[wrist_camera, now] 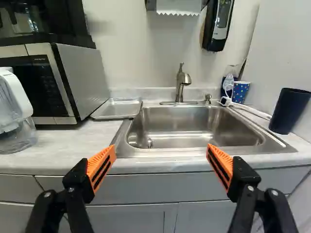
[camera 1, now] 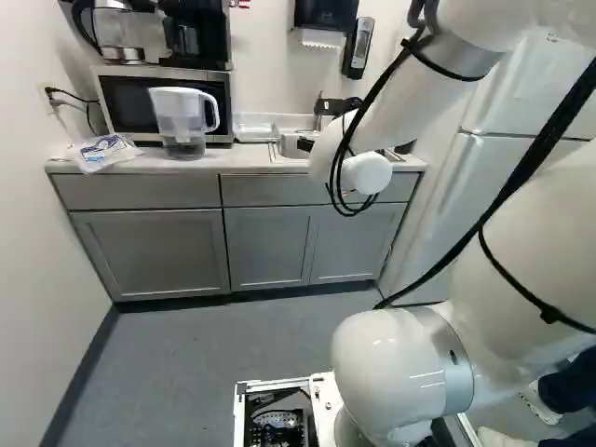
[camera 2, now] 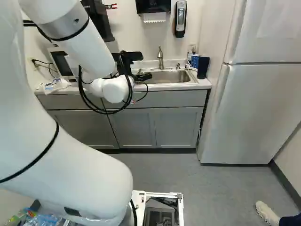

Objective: Rinse the cup and place it in the tray

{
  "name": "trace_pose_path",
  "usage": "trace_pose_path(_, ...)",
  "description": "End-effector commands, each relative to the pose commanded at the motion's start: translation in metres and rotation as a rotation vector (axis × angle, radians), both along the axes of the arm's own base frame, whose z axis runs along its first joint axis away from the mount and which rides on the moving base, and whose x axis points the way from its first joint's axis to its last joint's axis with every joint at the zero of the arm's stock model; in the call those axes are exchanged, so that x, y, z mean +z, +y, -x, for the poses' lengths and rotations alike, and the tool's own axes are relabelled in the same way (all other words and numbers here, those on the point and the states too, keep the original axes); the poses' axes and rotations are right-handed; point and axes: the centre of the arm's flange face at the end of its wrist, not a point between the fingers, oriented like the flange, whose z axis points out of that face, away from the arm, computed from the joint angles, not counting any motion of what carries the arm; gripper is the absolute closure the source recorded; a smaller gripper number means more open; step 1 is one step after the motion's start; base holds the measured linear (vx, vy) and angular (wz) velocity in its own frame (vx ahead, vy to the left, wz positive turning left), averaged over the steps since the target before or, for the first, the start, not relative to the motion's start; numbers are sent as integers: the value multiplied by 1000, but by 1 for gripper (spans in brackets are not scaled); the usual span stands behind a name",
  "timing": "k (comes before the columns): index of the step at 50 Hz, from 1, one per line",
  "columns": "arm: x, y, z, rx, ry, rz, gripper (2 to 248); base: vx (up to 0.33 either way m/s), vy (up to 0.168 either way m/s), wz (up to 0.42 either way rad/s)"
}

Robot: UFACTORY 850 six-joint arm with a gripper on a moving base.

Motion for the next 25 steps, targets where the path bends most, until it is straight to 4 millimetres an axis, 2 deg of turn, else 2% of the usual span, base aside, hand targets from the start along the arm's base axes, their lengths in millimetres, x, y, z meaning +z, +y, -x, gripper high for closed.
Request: trace_pose_path(25, 22, 0, -9, 0, -6, 0, 3, 0, 0, 0)
